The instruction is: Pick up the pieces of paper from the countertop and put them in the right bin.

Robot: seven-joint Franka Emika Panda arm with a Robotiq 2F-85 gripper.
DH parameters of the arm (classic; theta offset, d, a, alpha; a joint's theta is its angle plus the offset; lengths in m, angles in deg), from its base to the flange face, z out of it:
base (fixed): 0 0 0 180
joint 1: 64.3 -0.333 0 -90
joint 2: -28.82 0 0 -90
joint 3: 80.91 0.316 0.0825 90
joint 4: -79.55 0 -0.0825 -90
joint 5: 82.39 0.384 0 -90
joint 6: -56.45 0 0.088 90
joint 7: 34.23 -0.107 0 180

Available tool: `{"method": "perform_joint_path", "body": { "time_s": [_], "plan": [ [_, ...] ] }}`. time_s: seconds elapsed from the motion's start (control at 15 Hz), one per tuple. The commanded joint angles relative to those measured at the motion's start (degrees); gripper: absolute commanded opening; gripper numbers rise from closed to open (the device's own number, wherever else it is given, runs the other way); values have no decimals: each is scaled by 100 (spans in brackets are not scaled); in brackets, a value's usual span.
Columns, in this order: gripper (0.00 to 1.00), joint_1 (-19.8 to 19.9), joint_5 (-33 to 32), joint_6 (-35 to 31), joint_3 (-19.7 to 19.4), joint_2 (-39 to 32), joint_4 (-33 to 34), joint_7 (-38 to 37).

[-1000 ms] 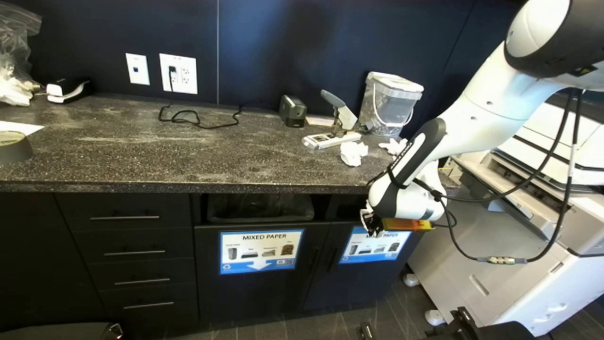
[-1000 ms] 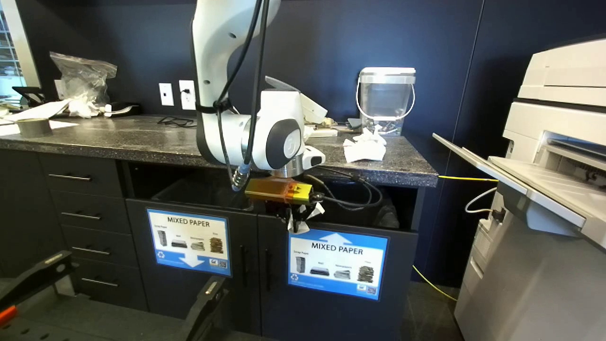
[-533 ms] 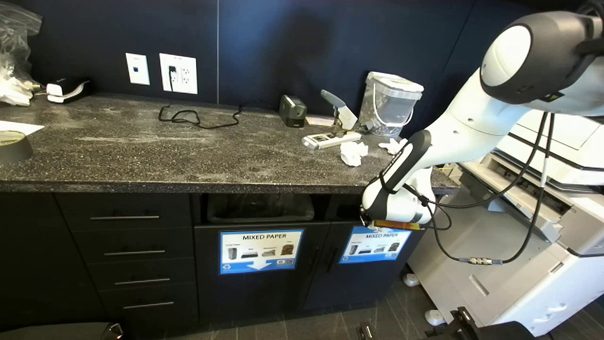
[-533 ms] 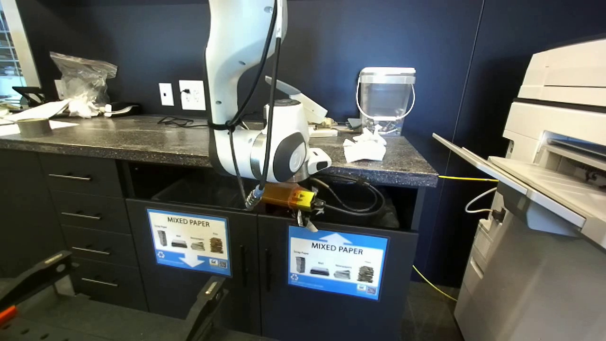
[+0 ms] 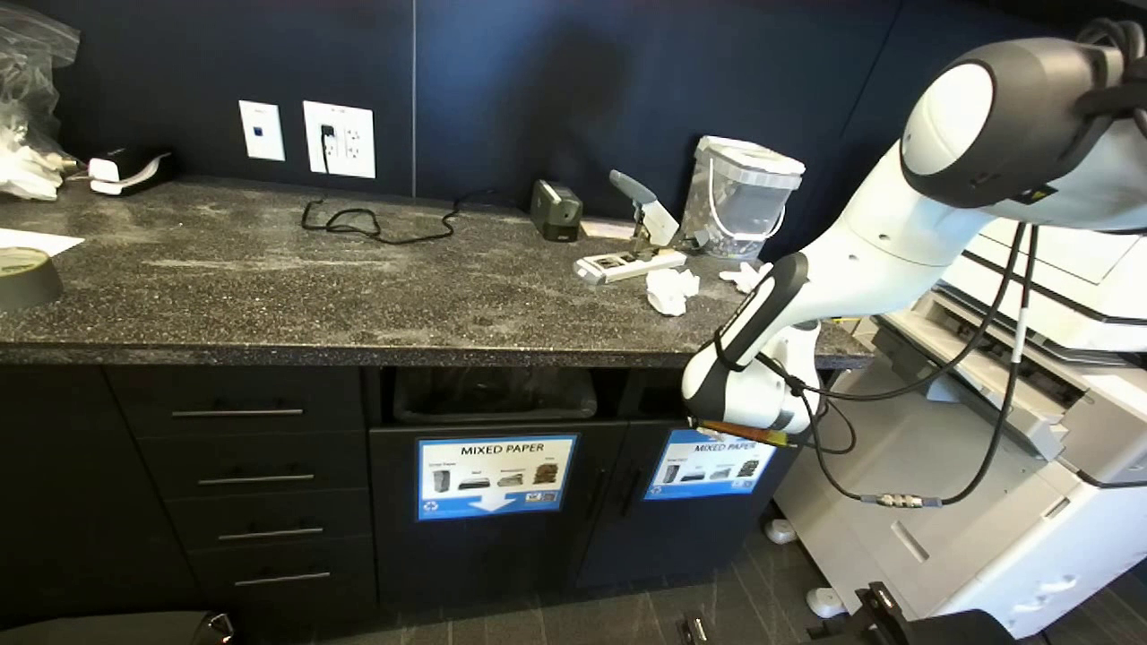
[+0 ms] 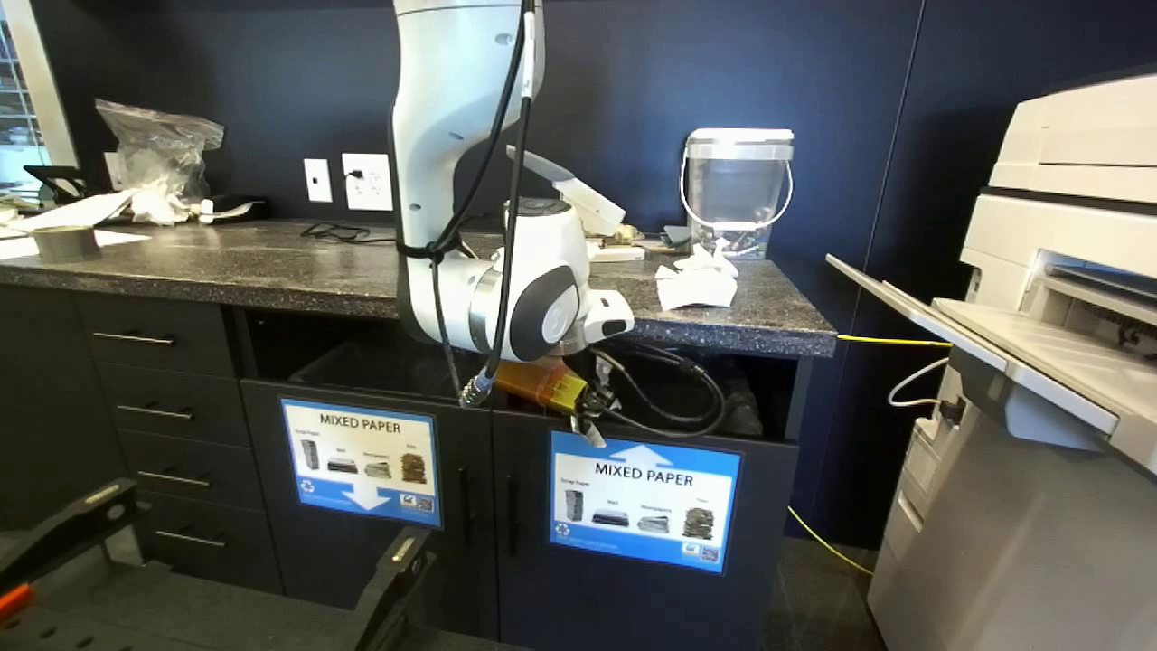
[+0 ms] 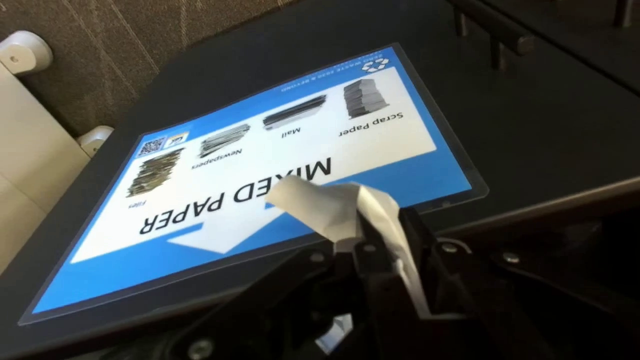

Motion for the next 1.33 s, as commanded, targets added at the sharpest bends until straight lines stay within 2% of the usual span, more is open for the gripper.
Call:
{"method": "perform_joint_path", "body": {
  "time_s": [0.0, 0.4, 0.8, 0.87, 0.93, 1.07, 1.27],
  "plan": [
    [16, 31, 306, -737, 29, -334, 393, -266],
    [16, 407, -94, -1873, 332, -443, 338, -235],
    [16, 860, -576, -2092, 702, -877, 732, -352],
    [18, 939, -654, -2029, 766, -928, 814, -375],
    [42, 971, -726, -1999, 802, -998, 898, -363],
    [45, 1029, -819, -1969, 861, -1115, 1061, -357],
    [66, 1036, -853, -1921, 900, -1266, 1278, -349]
  ]
}}
